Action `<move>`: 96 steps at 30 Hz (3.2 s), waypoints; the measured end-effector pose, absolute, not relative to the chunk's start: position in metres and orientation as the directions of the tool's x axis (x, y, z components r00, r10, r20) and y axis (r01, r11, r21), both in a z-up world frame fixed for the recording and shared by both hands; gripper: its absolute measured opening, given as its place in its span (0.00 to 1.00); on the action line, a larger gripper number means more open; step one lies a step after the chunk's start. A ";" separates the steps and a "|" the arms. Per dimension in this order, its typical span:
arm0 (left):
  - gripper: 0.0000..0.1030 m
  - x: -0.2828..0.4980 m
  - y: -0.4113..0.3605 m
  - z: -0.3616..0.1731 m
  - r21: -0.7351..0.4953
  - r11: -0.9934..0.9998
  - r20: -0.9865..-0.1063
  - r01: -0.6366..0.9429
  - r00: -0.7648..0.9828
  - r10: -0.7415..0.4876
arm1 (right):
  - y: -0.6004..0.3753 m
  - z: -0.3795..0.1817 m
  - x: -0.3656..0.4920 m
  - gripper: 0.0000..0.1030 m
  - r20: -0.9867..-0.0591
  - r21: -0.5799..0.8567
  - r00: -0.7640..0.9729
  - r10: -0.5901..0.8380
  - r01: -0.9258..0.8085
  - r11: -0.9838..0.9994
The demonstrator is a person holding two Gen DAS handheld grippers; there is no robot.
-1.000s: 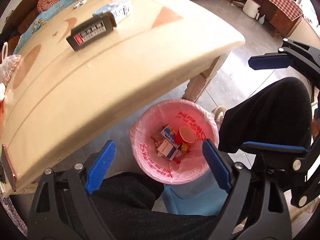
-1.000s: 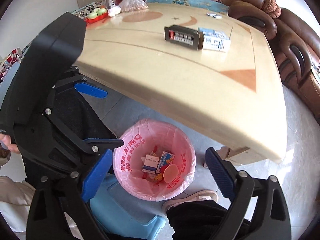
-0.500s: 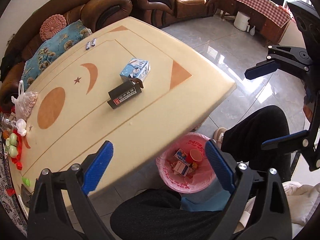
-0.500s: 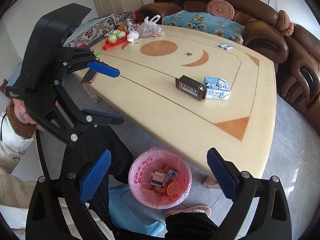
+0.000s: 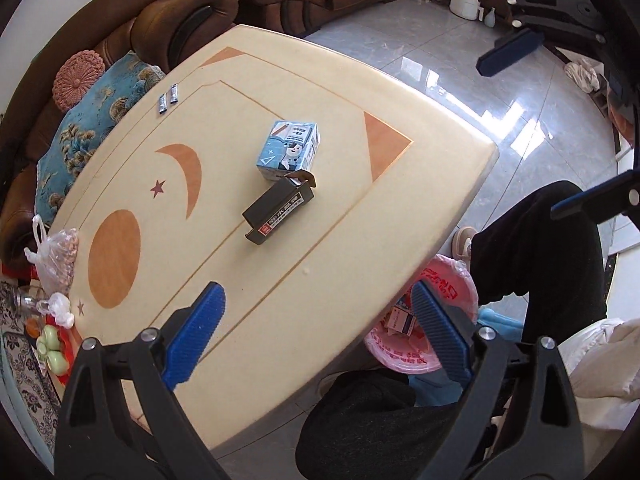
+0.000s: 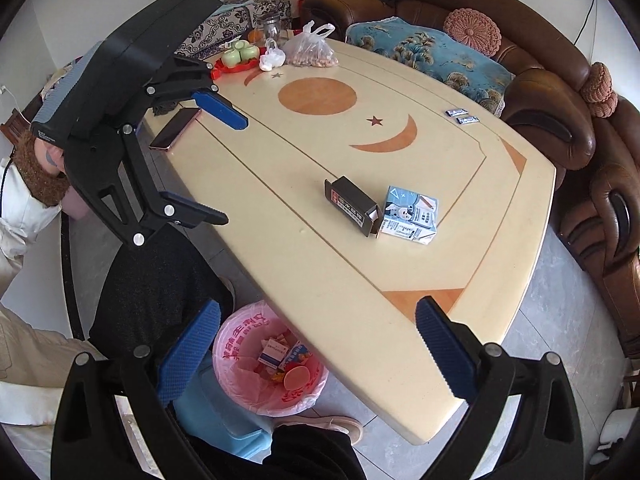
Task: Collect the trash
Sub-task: 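Raise both open tools back over the table toward the black box and milk carton, then lower the left tool onto the black box while the right tool closes on the blue milk carton, then lift the black box with the left tool while the right tool carries the milk carton toward the pink bin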
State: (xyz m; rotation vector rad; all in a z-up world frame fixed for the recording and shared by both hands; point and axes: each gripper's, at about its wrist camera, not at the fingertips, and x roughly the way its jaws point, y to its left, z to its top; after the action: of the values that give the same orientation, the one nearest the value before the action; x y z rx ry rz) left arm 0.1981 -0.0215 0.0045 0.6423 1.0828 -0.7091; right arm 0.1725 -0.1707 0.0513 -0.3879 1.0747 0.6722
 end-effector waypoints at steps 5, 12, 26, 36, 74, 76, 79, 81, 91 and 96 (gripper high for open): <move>0.89 0.222 -0.032 -0.011 0.130 0.557 -0.944 0.820 0.274 -0.183 | -0.175 0.041 0.209 0.93 -0.911 0.040 0.276 0.305 -0.679 0.733; 0.89 0.249 -0.052 -0.036 0.120 0.455 -0.964 0.883 0.213 -0.160 | -0.183 0.023 0.267 0.93 -0.933 0.060 0.208 0.292 -0.713 0.699; 0.89 0.303 -0.072 -0.090 0.048 0.354 -0.989 0.934 0.094 -0.114 | -0.180 -0.034 0.355 0.93 -0.963 0.067 0.102 0.251 -0.809 0.584; 0.89 0.317 -0.085 -0.110 0.004 0.250 -0.993 0.968 0.032 -0.109 | -0.155 -0.087 0.401 0.93 -0.982 0.124 -0.044 0.181 -0.879 0.461; 0.60 0.331 -0.073 -0.152 -0.043 0.123 -0.976 0.992 -0.015 -0.218 | -0.141 -0.152 0.404 0.74 -0.982 0.050 0.008 0.186 -0.951 0.304; 0.52 0.338 -0.073 -0.148 -0.038 0.146 -0.977 0.989 -0.005 -0.215 | -0.142 -0.154 0.399 0.73 -0.982 0.011 0.051 0.180 -0.944 0.329; 0.39 0.350 -0.071 -0.145 -0.065 0.188 -0.977 0.980 -0.024 -0.210 | -0.143 -0.155 0.392 0.72 -0.981 -0.016 0.086 0.174 -0.931 0.365; 0.33 0.349 -0.071 -0.144 -0.044 0.201 -0.981 0.979 -0.004 -0.196 | -0.145 -0.154 0.393 0.72 -0.979 -0.016 0.100 0.177 -0.906 0.423; 0.32 0.356 -0.071 -0.141 -0.020 0.395 -0.981 0.919 0.057 -0.183 | -0.160 -0.148 0.375 0.71 -0.959 -0.085 0.259 0.114 -0.647 0.758; 0.29 0.366 -0.054 -0.136 -0.015 0.574 -0.974 0.819 0.118 -0.195 | -0.166 -0.147 0.365 0.70 -0.955 -0.058 0.275 0.109 -0.535 0.843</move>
State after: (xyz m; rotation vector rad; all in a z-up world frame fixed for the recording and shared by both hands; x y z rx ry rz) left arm 0.3663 -0.0543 -0.1360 0.6286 1.2378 -0.8170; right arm 0.3654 -0.1664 -0.1467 -0.4081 1.2235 0.4490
